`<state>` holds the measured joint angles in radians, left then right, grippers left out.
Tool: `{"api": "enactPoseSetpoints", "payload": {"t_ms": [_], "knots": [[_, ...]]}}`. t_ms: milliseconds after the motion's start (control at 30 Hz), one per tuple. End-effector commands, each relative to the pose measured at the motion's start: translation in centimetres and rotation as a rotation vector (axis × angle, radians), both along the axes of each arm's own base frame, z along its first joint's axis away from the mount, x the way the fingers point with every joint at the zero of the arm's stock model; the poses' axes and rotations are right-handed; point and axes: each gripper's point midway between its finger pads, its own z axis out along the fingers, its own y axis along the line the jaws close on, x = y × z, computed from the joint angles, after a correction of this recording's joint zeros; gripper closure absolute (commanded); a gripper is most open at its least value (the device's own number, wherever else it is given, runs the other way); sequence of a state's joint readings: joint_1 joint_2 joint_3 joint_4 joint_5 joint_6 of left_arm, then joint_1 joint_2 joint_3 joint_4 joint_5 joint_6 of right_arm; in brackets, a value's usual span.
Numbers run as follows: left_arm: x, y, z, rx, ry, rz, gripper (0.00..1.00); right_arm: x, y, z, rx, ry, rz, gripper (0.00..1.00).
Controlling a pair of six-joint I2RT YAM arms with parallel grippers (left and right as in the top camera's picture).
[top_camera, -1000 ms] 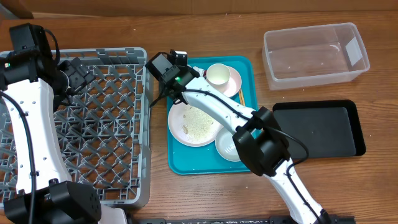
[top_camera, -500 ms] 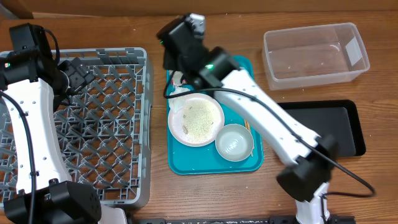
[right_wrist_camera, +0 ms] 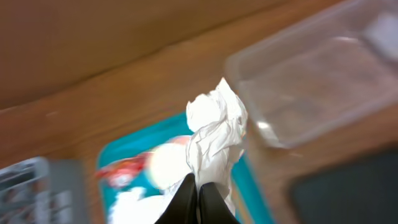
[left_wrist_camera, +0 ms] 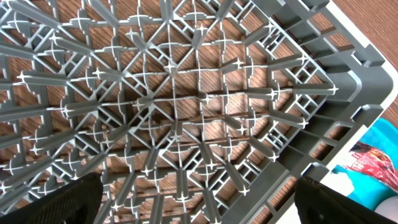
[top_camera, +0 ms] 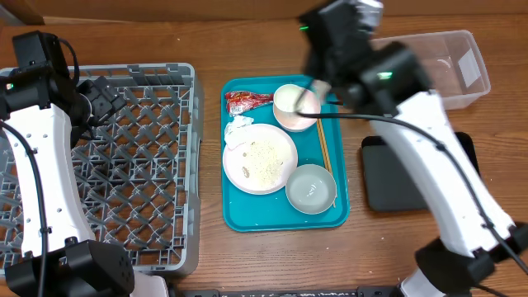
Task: Sort waste into correct bins and load items into the dishwasher
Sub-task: 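Carry the tissue to the clear plastic bin and release it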
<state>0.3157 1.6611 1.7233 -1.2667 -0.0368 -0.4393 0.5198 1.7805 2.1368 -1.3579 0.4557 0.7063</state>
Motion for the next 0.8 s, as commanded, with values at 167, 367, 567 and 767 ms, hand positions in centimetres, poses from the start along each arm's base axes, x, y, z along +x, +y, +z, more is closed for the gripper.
{"api": "enactPoseSetpoints", "payload": {"t_ms": [167,367,567,767], "knots": [[0.4,0.0,0.5,-0.003,-0.019,0.006,0.0,-3.6,-13.0,-1.4,-0.012,0.166,-0.413,0.96],[0.4,0.0,0.5,-0.002,-0.019,0.006,0.0,-5.2,-18.0,-3.7,-0.019,0.275,-0.565,0.96],[0.4,0.0,0.5,-0.003,-0.019,0.006,0.0,-3.5,-19.2,-4.9,0.015,0.239,-0.603,0.96],[0.4,0.0,0.5,-0.003,-0.019,0.006,0.0,1.1,-18.8,-4.1,0.093,0.057,-0.591,0.96]]}}
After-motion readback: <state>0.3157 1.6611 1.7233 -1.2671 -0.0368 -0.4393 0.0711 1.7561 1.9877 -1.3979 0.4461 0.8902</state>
